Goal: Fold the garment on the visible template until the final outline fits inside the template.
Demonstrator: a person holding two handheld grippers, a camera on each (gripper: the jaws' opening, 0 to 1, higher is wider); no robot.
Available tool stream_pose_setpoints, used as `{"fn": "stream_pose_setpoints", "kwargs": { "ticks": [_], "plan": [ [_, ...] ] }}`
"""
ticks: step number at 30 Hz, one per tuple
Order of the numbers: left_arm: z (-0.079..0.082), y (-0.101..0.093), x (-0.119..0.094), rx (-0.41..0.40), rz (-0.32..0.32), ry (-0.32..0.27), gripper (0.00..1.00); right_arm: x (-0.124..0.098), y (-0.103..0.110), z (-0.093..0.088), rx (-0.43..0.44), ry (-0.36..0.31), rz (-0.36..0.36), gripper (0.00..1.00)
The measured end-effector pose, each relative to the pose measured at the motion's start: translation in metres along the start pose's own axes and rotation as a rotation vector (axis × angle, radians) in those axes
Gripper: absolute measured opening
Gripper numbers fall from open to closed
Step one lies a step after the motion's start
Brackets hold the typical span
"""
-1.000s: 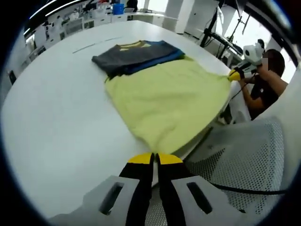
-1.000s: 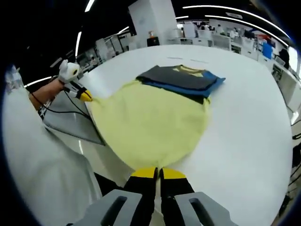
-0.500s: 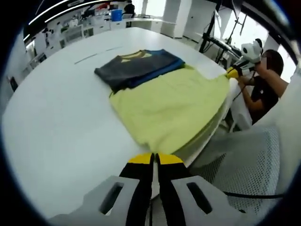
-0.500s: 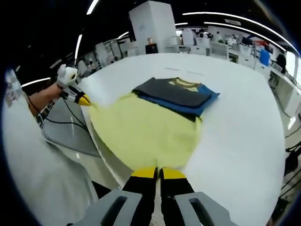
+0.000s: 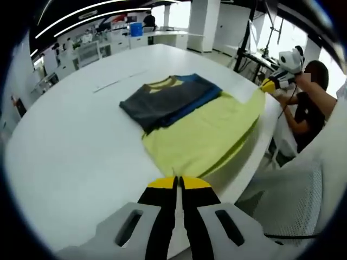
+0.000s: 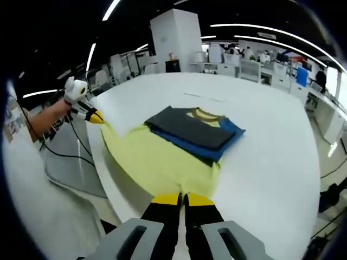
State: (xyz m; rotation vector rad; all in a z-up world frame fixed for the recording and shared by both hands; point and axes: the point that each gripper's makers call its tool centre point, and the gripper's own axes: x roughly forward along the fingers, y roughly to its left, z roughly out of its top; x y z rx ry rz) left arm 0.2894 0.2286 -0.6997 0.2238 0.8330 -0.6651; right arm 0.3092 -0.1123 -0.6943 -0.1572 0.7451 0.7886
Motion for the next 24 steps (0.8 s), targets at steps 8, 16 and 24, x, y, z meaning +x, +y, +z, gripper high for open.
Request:
{"fn": "stream_pose_setpoints", "kwargs": {
  "ticks": [8, 16, 24],
  "plan": [
    [0.022, 0.016, 0.003, 0.009, 0.021, -0.04, 0.0, 0.001, -0.012, 0.024, -0.007, -0.036, -0.022, 0.0],
    [0.044, 0.032, 0.005, 0.015, 0.046, -0.081, 0.0, 0.005, -0.024, 0.042, 0.011, -0.076, -0.038, 0.0],
    [0.064, 0.042, 0.01, 0.004, 0.061, -0.12, 0.0, 0.011, -0.038, 0.054, 0.019, -0.095, -0.053, 0.0]
  ]
}}
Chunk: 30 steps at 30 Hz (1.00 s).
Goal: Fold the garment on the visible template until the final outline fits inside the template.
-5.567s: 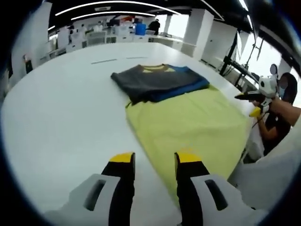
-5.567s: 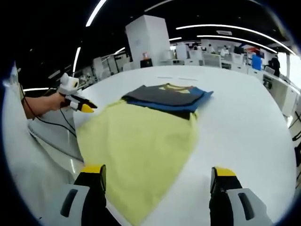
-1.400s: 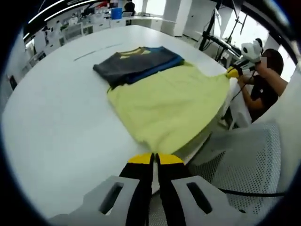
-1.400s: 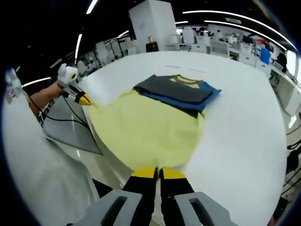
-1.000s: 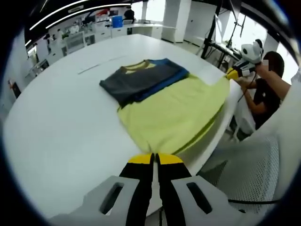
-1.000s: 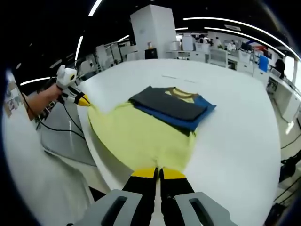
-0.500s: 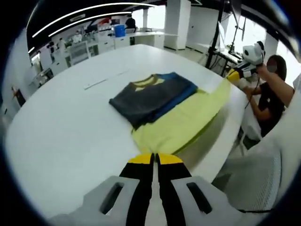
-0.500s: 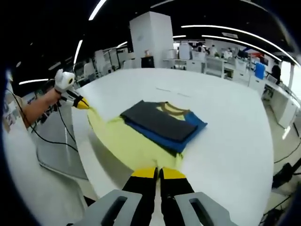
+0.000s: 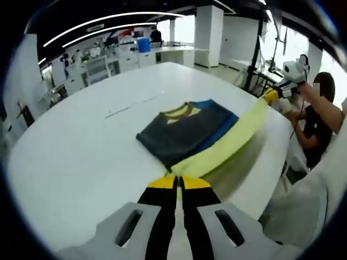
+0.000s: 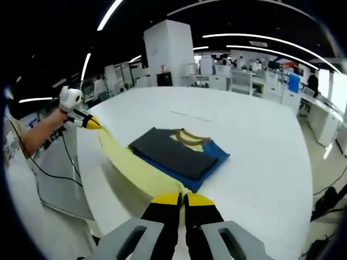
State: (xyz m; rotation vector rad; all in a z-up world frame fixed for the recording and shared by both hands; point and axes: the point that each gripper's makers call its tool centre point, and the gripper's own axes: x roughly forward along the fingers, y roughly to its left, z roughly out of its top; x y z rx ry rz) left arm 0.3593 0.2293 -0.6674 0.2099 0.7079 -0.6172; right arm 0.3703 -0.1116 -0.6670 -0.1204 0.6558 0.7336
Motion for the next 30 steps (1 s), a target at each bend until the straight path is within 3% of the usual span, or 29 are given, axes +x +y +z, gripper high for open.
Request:
{"fn": "stream_pose_setpoints", "kwargs": {
  "ticks": [30],
  "plan": [
    [0.057, 0.048, 0.029, -0.002, 0.063, -0.083, 0.0, 0.023, -0.039, 0.066, -0.05, -0.043, -0.039, 0.0]
  ]
}}
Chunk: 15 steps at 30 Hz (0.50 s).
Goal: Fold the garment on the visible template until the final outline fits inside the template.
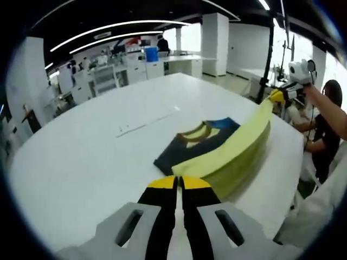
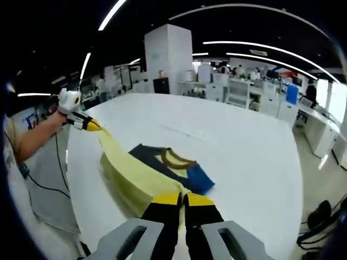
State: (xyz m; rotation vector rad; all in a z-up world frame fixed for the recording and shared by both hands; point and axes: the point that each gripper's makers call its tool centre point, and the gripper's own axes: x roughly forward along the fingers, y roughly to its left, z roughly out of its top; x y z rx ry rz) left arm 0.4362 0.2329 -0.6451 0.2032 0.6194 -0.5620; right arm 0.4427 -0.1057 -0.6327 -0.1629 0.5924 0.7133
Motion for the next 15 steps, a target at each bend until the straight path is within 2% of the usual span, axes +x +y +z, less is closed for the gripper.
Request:
{"fn": "stream_pose_setpoints", "kwargs": {
  "ticks": [6, 15],
  "plan": [
    [0.018, 0.013, 0.008, -0.008, 0.02, -0.036, 0.0, 0.008, -0.01, 0.011, -0.001, -0.012, -0.012, 0.0],
    [0.036, 0.03, 0.026, -0.013, 0.042, -0.06, 0.0, 0.021, -0.027, 0.024, -0.01, -0.016, -0.032, 0.0]
  ]
}}
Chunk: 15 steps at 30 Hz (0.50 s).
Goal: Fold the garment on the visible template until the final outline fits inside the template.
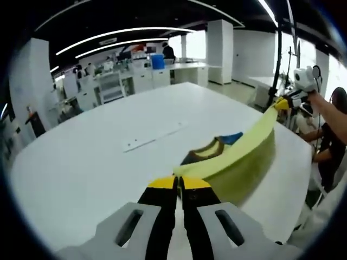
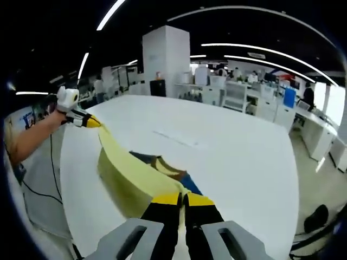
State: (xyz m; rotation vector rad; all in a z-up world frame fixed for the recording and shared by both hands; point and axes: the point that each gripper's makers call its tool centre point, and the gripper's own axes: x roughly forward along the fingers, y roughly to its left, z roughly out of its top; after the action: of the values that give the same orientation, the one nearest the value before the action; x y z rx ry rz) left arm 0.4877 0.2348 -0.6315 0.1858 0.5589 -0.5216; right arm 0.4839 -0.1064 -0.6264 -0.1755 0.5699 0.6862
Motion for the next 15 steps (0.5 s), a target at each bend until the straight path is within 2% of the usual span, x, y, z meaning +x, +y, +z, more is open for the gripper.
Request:
{"fn": "stream_pose_setpoints", "kwargs": {
  "ticks": [6, 15],
  "plan": [
    [0.003, 0.01, 0.017, -0.01, 0.016, -0.005, 0.0, 0.017, -0.011, 0.001, 0.008, 0.007, -0.005, 0.0],
    [-0.006, 0.027, 0.046, -0.026, 0.056, 0.023, 0.0, 0.049, -0.023, -0.01, 0.035, 0.033, -0.007, 0.0]
  ]
}}
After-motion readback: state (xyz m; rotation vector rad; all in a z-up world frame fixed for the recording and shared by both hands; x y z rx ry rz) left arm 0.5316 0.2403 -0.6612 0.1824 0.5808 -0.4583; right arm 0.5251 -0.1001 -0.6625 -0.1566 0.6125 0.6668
